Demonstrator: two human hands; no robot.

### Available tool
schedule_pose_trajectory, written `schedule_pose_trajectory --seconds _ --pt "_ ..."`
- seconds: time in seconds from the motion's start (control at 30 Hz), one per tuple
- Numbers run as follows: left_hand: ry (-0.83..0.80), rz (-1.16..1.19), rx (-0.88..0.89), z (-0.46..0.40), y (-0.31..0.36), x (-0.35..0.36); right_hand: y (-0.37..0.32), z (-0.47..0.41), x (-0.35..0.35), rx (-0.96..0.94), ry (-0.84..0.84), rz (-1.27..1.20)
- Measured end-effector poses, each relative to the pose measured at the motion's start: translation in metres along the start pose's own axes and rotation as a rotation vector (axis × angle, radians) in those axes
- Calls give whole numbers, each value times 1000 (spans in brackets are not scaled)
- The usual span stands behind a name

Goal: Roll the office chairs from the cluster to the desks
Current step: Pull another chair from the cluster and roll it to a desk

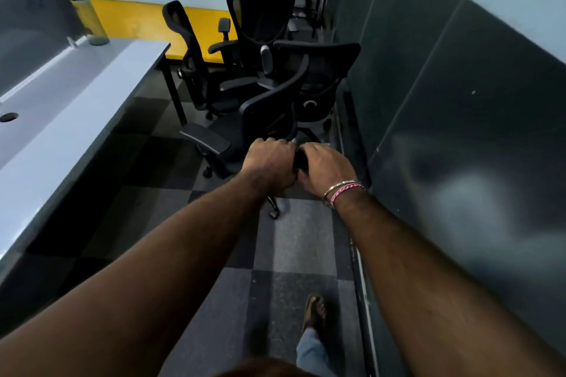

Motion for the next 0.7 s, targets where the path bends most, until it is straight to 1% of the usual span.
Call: schedule_pose_trajectory --seconds 0.13,0.3,0.47,0.7 --pt "-28 22 -76 -76 -7 7 51 -74 15 -66 -28 -6" --pt "-52 104 -190 -168 -13 5 109 -162 16 -161 -58 -18" --pt "-56 131 -274 -237 -28 2 148 -241 18 -265 -104 -21" --pt "-44 143 -380 -344 -76 19 185 -355 35 -344 -124 -11"
Point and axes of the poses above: each hand's wrist, its own z-axis away from the middle knuckle, its own x-axis out of the palm, y = z × x, the point moved 2 cm from there along -z, towards the middle knuckle, and after that the axes turned 12 degrees about -y, right-handed, at the moved point
